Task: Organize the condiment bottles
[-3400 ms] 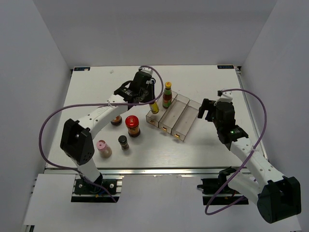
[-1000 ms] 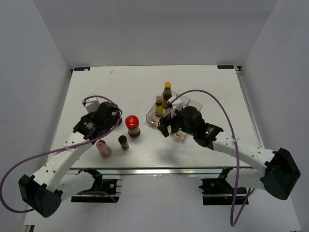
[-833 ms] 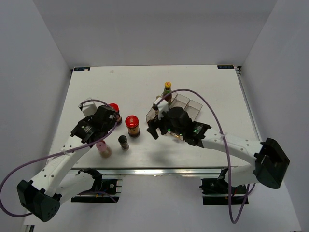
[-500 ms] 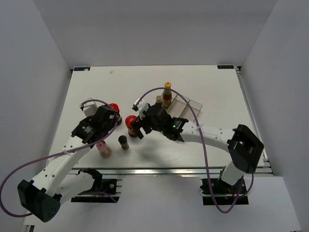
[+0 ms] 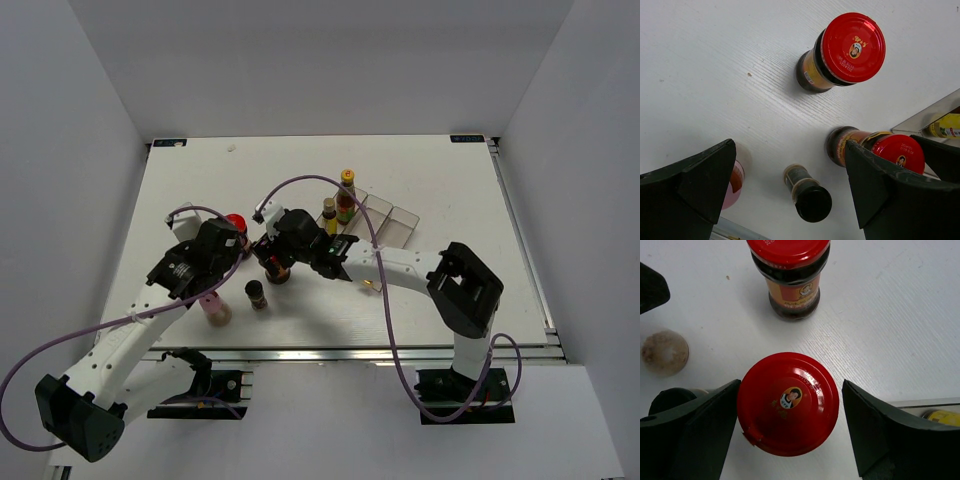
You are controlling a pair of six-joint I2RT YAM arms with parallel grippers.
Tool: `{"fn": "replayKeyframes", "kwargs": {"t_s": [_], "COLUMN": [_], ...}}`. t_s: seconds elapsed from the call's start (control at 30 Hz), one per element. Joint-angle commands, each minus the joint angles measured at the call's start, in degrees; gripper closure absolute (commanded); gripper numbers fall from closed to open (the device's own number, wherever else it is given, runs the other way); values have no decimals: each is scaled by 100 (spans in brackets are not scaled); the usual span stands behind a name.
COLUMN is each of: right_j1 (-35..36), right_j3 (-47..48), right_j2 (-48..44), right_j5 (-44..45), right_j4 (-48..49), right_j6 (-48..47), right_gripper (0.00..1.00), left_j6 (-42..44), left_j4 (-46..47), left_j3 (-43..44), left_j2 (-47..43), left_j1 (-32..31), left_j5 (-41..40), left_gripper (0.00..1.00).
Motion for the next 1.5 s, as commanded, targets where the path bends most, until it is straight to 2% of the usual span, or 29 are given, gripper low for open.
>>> {"fn": "replayKeyframes", "kwargs": {"t_s": [0.0, 0.1, 0.17, 0.37, 0.6, 0.9, 1.13, 1.47], "right_j1": [35, 27, 35, 35, -87, -1150, -2327, -3128], "right_j3": [312, 163, 145, 22, -760, -1279, -1280, -796], "right_j2": [5, -126, -206, -838, -2331, -3299, -3230, -2343], "right_j5": [182, 121, -37, -274, -301, 235, 24, -494], "right_j4": [29, 196, 197, 161, 250, -304, -313, 38], "right_j6": [15, 7, -3, 77, -12, 112, 103, -90], "right_gripper": [17, 41, 52, 67, 69, 70, 72, 74], "left_j6": [-23, -40, -49, -75, 4, 109, 118, 74], "left_j4": [-15, -23, -32, -32, 73, 161, 153, 109], "left_j3": [28, 28, 19, 2, -77, -42, 10, 72], "left_j2": [-128, -146, -163, -190, -207, -190, -49, 21], "left_j1": [38, 38, 38, 38, 30, 38, 38, 38], "left_j5": [-101, -136, -154, -172, -128, -57, -84, -207], "left_gripper": [2, 2, 2, 2, 2, 2, 2, 2]}}
